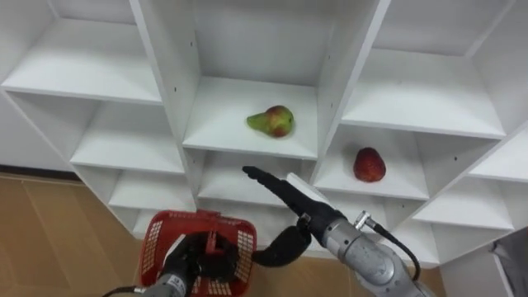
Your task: Collect fruits from the closet
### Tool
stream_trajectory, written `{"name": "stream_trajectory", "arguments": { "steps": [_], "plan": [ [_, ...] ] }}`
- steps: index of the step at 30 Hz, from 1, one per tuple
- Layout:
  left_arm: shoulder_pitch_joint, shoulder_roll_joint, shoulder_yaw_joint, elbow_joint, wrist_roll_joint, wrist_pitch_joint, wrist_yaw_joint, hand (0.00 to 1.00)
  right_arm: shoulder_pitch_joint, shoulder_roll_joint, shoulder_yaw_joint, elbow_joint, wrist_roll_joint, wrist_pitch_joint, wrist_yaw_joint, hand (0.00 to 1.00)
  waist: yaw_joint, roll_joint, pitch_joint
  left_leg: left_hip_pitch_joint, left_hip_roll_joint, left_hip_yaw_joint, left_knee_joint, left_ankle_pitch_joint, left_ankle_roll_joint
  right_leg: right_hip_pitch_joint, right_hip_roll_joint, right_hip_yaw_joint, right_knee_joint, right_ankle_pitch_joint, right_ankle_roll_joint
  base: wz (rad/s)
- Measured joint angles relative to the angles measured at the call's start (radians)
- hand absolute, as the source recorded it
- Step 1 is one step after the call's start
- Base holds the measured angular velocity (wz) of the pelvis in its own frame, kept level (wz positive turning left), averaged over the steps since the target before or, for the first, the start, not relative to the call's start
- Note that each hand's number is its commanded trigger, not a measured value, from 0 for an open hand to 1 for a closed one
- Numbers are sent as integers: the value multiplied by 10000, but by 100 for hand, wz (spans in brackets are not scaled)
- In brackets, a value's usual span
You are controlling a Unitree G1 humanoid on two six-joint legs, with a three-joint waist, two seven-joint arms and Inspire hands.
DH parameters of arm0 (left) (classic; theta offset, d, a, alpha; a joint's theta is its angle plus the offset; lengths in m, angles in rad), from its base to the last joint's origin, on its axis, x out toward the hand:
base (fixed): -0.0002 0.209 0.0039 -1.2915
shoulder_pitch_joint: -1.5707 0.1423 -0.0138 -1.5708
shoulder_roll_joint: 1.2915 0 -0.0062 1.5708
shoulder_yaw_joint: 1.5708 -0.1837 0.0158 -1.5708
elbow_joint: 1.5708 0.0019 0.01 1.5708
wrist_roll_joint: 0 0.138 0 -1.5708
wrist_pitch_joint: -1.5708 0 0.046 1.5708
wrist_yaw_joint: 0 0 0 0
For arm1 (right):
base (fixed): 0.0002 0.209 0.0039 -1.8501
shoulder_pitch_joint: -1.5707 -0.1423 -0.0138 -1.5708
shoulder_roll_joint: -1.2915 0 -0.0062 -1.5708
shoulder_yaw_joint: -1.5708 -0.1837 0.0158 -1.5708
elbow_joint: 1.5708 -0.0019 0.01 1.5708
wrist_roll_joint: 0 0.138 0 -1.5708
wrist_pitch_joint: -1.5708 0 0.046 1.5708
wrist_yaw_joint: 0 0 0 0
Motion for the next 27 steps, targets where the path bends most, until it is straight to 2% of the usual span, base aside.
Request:
{"name": "stream_trajectory", "arguments": {
  "steps": [6, 10, 14, 27],
  "plan": [
    [233, -33, 42, -356, 8, 1, -6, 100, 166, -65, 6, -699, 168, 8, 379, 0, 18, 53, 23, 93, 12, 9, -19, 1, -1, 68, 7, -2, -2, 0, 0, -1],
    [346, -51, 210, -477, 5, 1, -5, 100, 165, -70, -106, -708, 166, 8, 511, 0, 0, 31, 5, 109, 5, 9, 2, 5, -3, 99, 5, -2, 8, 1, 0, 0],
    [420, -46, 219, -477, 5, 1, -5, 100, 165, -65, -285, -708, 164, 7, 510, 0, 4, -40, -53, 139, 3, 8, 13, 5, -3, 139, 6, 0, 9, 2, 0, 0],
    [760, -130, 404, -490, 268, 0, 187, 100, 92, -85, -515, -1733, -313, -76, 249, 0, 54, -34, -79, 406, 2, -20, -4, 5, -4, 411, 5, -65, -11, 4, 0, 0]
  ]
}}
